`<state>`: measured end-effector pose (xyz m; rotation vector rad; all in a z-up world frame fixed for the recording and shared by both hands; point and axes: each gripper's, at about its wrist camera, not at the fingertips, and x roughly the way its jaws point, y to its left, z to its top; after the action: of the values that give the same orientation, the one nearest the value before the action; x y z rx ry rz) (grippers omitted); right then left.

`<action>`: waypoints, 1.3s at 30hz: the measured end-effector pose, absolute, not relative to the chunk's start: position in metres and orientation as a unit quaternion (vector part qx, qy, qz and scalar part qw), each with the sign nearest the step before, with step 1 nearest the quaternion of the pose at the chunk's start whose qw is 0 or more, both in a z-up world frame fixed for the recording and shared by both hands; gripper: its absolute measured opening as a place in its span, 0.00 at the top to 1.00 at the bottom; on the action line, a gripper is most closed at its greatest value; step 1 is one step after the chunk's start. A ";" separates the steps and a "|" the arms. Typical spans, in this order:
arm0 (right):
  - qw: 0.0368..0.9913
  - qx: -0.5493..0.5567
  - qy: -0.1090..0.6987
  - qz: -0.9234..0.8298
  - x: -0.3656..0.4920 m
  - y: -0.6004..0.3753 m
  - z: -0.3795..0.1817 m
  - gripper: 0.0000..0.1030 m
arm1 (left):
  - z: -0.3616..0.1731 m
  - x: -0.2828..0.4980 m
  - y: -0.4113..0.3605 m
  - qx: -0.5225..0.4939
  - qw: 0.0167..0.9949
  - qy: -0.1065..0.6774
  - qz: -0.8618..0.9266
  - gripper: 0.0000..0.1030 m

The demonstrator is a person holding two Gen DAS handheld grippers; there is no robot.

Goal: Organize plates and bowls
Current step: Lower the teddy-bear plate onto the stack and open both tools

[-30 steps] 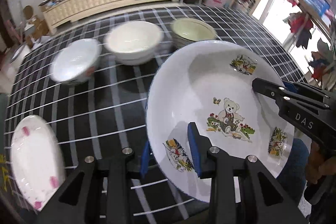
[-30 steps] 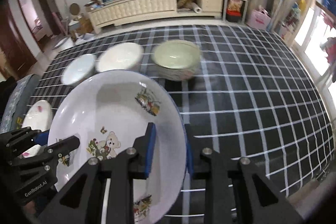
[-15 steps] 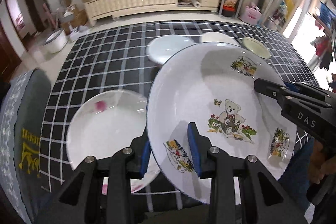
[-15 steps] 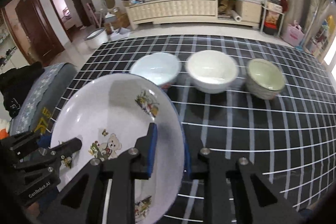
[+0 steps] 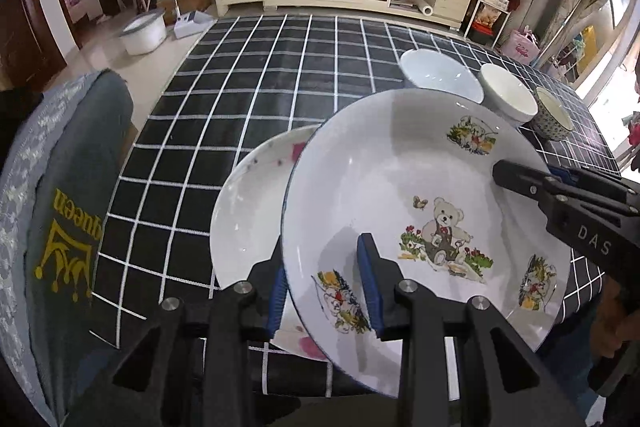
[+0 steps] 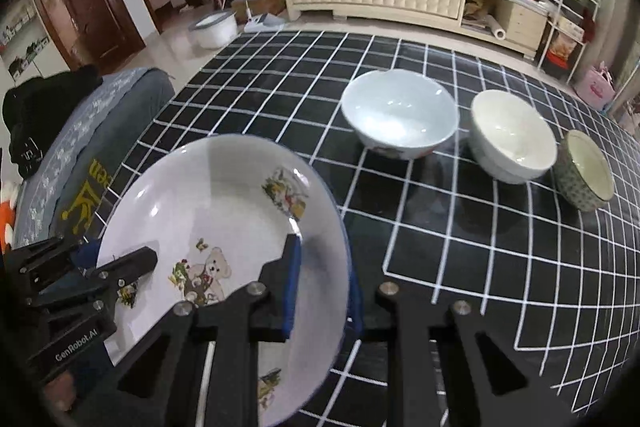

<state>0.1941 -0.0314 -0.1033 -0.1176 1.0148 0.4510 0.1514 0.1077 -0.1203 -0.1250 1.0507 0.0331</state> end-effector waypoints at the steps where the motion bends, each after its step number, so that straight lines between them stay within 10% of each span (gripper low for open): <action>1: 0.847 -0.058 0.484 0.213 0.194 -0.028 -0.107 0.75 | -0.124 0.153 0.112 -0.064 0.861 0.504 0.017 0.70; 39: 0.816 -0.075 0.523 0.235 0.210 0.003 -0.150 0.72 | -0.161 0.174 0.150 -0.070 0.851 0.520 0.033 0.72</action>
<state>0.2103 0.0027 -0.1495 -0.1589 1.1164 0.5008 0.1738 0.1502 -0.1611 -0.1481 1.0954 0.0700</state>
